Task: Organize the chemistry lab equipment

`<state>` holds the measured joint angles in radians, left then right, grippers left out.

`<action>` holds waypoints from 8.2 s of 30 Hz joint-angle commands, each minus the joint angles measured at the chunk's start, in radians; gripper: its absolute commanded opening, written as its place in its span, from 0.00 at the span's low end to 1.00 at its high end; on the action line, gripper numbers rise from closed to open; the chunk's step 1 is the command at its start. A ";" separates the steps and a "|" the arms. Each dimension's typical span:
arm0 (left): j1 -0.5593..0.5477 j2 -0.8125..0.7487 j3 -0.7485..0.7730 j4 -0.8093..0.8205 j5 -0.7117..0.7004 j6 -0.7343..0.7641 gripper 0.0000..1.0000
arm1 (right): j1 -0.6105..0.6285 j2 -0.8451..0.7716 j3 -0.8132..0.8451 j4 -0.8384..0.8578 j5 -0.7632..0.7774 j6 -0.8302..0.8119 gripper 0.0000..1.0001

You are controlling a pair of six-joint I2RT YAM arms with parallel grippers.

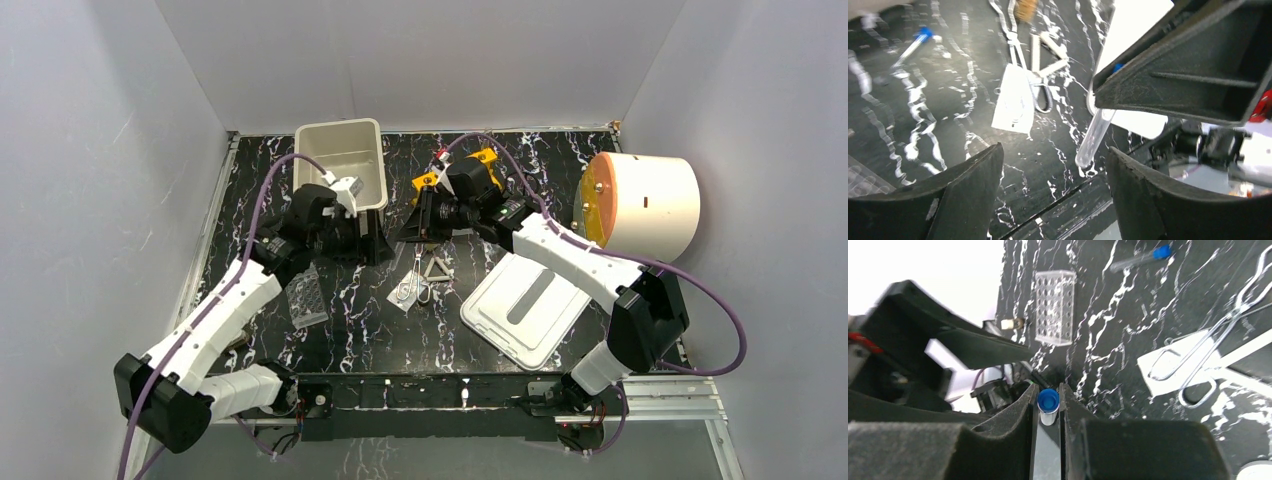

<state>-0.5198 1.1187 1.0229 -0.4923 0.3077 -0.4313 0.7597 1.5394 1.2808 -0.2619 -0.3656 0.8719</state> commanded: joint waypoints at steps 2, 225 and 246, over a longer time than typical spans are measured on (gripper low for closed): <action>0.003 -0.034 0.245 -0.246 -0.406 -0.165 0.75 | -0.004 -0.011 0.089 0.025 0.156 -0.193 0.17; 0.002 0.605 -0.021 0.106 -0.340 0.494 0.26 | 0.051 -0.415 -0.399 0.055 0.783 -0.074 0.59; -0.005 0.494 -0.045 0.107 -0.406 0.441 0.14 | 0.051 -0.436 -0.422 0.063 0.765 -0.063 0.57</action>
<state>-0.5259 1.6897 0.9936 -0.2989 -0.0692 0.0246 0.8127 1.1324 0.8635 -0.2367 0.3939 0.8127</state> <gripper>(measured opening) 0.163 0.567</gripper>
